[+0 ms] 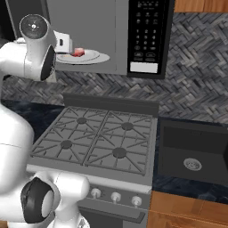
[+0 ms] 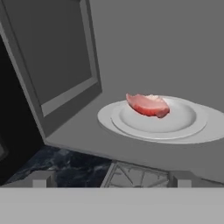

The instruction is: Transport the steak from the fridge to the microwave and turn on the microwave.

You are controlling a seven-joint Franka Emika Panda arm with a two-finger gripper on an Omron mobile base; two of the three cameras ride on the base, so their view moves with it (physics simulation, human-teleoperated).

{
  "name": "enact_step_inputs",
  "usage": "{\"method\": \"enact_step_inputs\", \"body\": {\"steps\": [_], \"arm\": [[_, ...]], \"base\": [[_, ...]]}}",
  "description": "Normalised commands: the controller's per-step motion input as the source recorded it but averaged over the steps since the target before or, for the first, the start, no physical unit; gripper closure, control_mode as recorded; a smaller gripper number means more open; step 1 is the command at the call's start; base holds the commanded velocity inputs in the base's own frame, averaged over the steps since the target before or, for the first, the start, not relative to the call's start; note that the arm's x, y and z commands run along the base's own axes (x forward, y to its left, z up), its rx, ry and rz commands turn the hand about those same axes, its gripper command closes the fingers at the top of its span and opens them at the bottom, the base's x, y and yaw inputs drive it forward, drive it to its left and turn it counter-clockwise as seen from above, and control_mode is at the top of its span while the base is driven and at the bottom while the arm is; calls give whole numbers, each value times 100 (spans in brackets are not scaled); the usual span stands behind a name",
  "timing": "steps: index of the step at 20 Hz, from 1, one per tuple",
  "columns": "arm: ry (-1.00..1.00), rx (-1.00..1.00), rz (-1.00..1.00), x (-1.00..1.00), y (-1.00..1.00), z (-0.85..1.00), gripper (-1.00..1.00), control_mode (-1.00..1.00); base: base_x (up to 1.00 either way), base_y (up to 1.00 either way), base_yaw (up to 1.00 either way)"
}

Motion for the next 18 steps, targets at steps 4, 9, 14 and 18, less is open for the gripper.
{"method": "enact_step_inputs", "body": {"steps": [4, 9, 14, 18], "arm": [[0, 0, 0, -63, -7, 0, -100, -100], [1, 1, 0, -60, -9, 1, -100, -100], [5, 7, 2, -58, -10, 7, -100, -100], [0, 3, 6, -64, -7, 1, -100, -100]], "base": [[0, 0, 0], [0, 0, 0], [0, 0, 0], [0, 0, 0]]}}
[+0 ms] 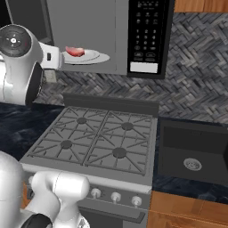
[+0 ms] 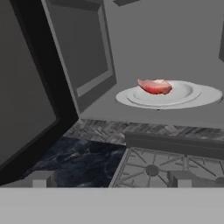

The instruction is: Transport the steak from the fridge to the microwave and turn on the microwave.

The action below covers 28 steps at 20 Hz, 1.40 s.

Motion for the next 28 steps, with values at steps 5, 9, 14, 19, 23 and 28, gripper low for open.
{"method": "enact_step_inputs", "body": {"steps": [5, 9, 14, 19, 23, 28], "arm": [[0, 0, 4, -62, -3, 0, -100, -100], [4, 0, 0, -60, 0, 0, -100, -100], [27, 5, 0, -47, 0, -1, -100, -100], [25, 8, 0, -53, 0, -4, -100, -100], [18, 8, 0, -57, -3, -5, -100, -100], [13, 6, 0, -55, -3, -10, -100, -100]], "base": [[0, 0, 0], [0, 0, 0], [0, 0, 0], [0, 0, 0], [0, 0, 0], [0, 0, 0]]}}
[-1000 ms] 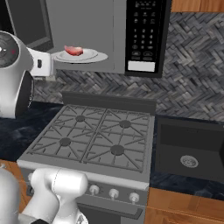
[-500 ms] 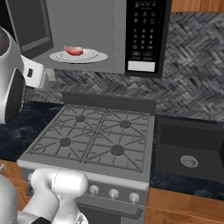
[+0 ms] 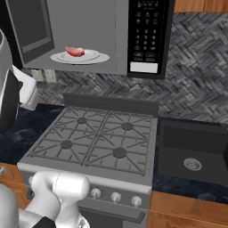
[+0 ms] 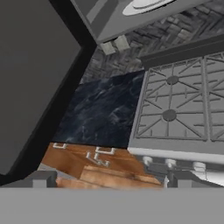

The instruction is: Transport the steak from the fridge to the microwave and turn on the microwave.

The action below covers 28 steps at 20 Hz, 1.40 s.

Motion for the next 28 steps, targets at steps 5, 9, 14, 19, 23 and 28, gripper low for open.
{"method": "enact_step_inputs", "body": {"steps": [5, 9, 14, 19, 23, 28], "arm": [[-1, 6, 0, -63, 2, -24, -100, -100], [-14, 9, 0, -67, 11, -28, -100, -100], [-8, 15, -2, -48, 7, -22, -100, -100], [8, 28, -2, -33, 1, -1, -100, -100], [23, 25, -1, -28, 8, 0, -100, -100], [16, 20, 0, -29, 14, -4, -100, -100]], "base": [[0, 0, 0], [0, 0, 0], [0, 0, 0], [0, 0, 0], [0, 0, 0], [0, 0, 0]]}}
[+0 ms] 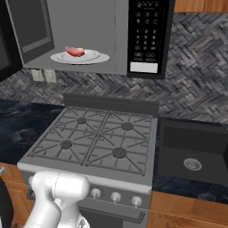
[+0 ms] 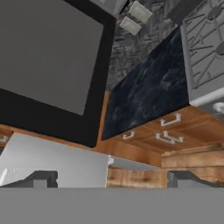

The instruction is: Transport the steak from the fridge to the microwave and turn on the microwave.

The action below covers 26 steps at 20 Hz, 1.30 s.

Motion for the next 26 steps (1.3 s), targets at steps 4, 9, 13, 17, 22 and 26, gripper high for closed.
{"method": "enact_step_inputs", "body": {"steps": [4, 9, 13, 17, 22, 26], "arm": [[6, 15, 0, -21, 20, -11, -100, -100], [0, 11, 0, -15, 23, -8, -100, -100], [0, 8, 0, -7, 24, -2, -100, -100], [8, 1, 2, -7, 24, 0, -100, -100], [19, 4, 2, -6, 21, 1, -100, -100], [23, 7, 3, -4, 13, 2, -100, -100]], "base": [[0, 0, 0], [0, 0, 0], [0, 0, 0], [0, 0, 0], [0, 0, 0], [0, 0, 0]]}}
